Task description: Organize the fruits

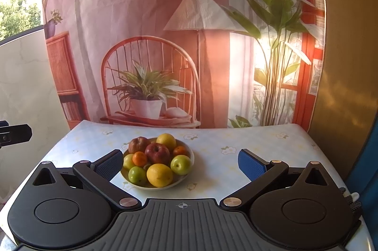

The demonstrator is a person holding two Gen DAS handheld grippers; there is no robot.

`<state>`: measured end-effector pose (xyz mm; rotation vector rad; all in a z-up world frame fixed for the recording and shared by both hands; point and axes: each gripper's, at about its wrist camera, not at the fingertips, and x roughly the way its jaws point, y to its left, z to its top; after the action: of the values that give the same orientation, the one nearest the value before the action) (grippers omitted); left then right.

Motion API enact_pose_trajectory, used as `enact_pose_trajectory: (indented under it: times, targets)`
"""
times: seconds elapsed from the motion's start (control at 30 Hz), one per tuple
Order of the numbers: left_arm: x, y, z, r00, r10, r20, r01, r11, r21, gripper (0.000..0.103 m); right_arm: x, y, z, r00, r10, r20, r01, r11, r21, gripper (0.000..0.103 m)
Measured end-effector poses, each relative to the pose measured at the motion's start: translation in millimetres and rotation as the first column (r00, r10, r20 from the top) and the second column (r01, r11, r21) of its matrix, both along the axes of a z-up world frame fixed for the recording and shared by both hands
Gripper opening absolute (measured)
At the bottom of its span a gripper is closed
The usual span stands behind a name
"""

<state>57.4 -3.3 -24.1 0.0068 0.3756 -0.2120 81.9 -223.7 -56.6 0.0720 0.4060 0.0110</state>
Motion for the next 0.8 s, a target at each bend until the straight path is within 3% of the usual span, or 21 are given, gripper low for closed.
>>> enact_pose_trajectory:
  times: [0.8]
  targets:
    - [2.2, -0.3, -2.8, 1.000, -0.011, -0.020, 0.011, 1.000, -0.012, 0.095, -1.6, -1.3, -2.8, 1.000, -0.003, 0.005, 0.003, 1.000, 0.001, 0.102]
